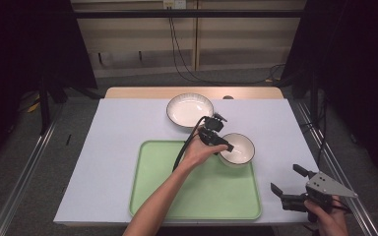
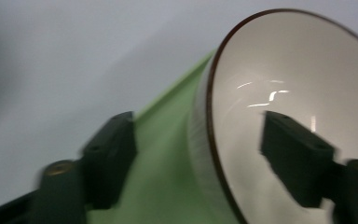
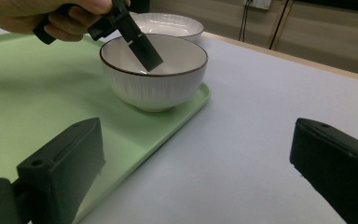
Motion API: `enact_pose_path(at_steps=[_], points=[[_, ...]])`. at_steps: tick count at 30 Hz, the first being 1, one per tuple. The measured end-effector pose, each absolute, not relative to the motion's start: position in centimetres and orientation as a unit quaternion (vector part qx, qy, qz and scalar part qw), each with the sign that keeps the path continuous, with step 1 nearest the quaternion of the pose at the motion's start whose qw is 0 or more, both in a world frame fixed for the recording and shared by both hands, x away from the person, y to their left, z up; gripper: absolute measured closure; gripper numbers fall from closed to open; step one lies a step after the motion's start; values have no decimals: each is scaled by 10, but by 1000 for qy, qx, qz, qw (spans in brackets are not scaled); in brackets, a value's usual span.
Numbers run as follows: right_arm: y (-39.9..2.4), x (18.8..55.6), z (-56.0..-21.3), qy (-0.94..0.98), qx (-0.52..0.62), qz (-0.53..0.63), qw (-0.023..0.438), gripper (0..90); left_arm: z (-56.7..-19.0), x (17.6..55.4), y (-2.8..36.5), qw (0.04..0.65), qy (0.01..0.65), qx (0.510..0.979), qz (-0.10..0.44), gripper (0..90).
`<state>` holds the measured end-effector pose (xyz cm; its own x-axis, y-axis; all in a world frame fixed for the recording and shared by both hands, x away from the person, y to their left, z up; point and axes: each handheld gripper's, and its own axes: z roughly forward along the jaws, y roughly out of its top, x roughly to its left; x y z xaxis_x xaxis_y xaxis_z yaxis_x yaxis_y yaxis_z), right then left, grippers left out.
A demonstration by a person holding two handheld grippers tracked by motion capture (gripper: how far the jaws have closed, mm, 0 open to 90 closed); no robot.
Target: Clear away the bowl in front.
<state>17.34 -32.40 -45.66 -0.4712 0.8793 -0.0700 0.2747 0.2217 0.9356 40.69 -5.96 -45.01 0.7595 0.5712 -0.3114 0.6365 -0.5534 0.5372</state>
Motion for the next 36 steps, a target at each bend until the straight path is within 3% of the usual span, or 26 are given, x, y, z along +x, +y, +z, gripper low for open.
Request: enact_pose_path(at_steps=[5,16,21,28,36], points=[[-324,174,-457,714,403,476,319,24,-440,401,-51,344,331,878,-32,38],[-324,174,-457,716,403,471,320,24,-422,383,-18,357,345,867,50,52],[-324,174,-457,715,405,471,321,25,-422,373,3,391,356,848,39,41],[-324,173,-457,715,406,471,320,25,-417,357,26,408,373,828,100,29],[-324,173,-457,715,407,470,320,25,-414,337,48,405,374,826,119,44]])
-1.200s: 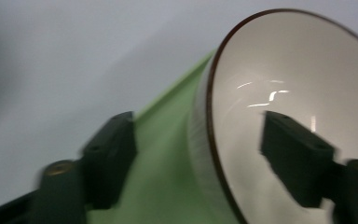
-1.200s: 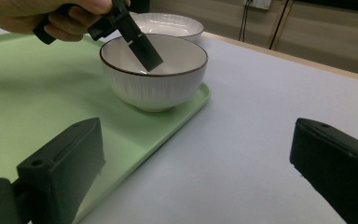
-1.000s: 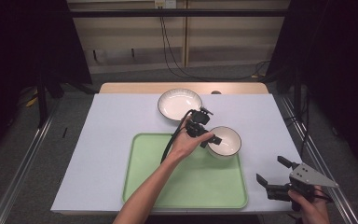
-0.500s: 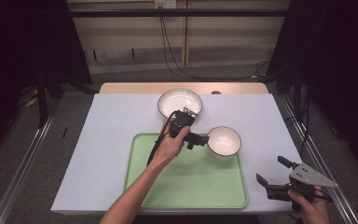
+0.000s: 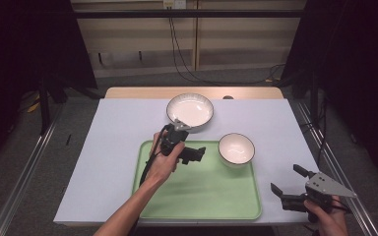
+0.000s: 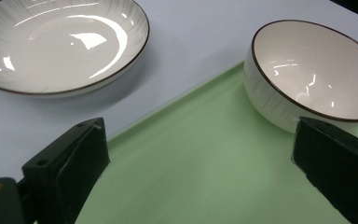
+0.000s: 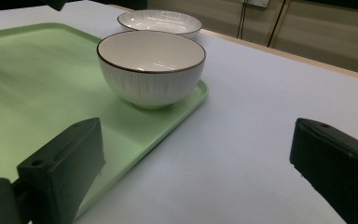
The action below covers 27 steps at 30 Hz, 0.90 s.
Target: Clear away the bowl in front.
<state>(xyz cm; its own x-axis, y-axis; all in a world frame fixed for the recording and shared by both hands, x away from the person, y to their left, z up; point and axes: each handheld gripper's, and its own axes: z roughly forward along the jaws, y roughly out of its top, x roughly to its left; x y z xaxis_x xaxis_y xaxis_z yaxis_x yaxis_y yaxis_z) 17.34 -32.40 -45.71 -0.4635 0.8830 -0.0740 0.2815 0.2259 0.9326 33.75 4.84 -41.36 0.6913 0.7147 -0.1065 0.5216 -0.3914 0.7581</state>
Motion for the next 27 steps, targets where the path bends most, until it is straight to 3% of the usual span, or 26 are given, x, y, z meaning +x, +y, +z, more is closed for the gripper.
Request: enact_pose_path(at_steps=[16,27], points=[[-324,172,-457,715,408,471,318,24,-419,305,102,439,402,787,162,28],[-324,172,-456,715,409,469,320,24,-427,283,137,428,414,783,181,31]])
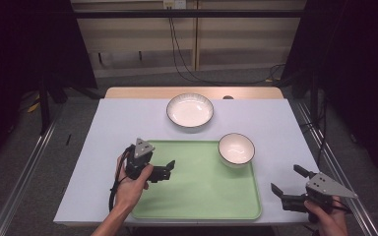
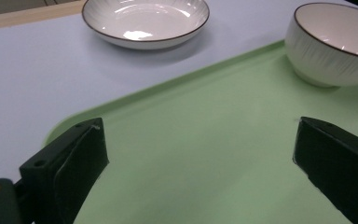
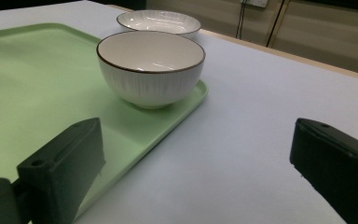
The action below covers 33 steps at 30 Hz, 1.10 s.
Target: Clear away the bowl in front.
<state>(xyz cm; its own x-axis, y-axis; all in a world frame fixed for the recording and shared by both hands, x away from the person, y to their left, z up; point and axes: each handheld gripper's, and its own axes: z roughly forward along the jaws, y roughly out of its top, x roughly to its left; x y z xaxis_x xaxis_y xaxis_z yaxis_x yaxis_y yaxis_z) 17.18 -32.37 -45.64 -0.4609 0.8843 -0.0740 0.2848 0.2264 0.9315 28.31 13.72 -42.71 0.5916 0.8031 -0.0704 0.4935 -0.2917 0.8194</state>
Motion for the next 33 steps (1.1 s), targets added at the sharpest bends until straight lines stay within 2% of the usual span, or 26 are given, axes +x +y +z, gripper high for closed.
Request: enact_pose_path(at_steps=[18,33], points=[[-324,171,-457,715,409,466,322,24,-433,245,185,412,440,765,224,27],[-324,170,-456,714,411,465,324,24,-442,219,212,434,455,746,219,30]])
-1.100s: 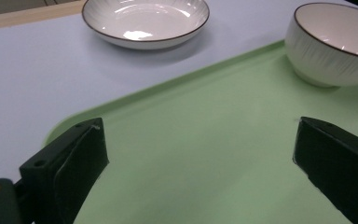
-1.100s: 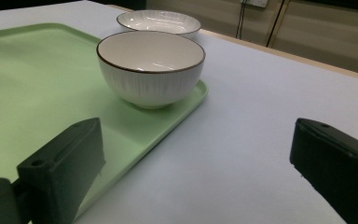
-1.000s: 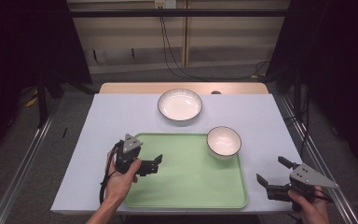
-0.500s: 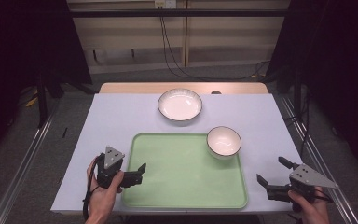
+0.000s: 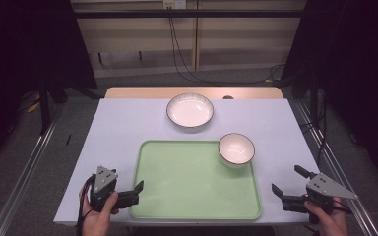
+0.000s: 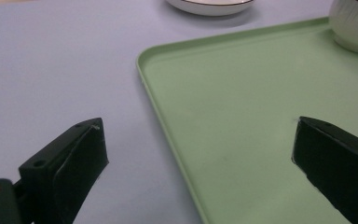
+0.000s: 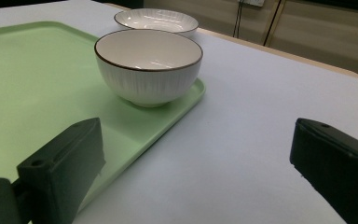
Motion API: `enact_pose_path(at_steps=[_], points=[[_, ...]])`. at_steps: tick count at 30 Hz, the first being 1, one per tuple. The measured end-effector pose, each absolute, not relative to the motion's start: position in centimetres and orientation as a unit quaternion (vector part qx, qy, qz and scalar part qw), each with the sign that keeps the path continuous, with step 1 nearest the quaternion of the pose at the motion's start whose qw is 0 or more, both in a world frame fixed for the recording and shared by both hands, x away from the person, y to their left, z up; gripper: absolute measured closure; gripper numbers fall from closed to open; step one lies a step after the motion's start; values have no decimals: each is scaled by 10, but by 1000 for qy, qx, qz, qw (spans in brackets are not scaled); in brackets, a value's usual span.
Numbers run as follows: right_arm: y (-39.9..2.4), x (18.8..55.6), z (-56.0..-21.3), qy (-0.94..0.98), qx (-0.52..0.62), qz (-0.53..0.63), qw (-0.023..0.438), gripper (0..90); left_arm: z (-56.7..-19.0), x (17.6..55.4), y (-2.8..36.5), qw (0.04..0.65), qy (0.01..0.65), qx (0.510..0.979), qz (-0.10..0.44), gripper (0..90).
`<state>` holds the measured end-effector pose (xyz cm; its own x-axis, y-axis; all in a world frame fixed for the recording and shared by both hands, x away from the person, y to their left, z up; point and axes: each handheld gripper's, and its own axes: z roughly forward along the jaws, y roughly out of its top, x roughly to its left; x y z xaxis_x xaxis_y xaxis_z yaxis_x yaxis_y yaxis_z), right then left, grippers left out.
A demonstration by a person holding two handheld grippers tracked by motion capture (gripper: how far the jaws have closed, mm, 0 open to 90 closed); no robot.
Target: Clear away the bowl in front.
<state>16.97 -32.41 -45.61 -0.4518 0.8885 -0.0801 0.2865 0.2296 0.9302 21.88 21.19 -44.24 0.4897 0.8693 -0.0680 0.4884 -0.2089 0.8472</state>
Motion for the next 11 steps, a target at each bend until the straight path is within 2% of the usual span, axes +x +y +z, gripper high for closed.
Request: enact_pose_path(at_steps=[6,11], points=[[-325,169,-456,714,411,467,322,24,-441,210,217,435,454,739,244,21],[-325,170,-456,714,412,466,323,24,-441,213,222,436,467,732,237,29]])
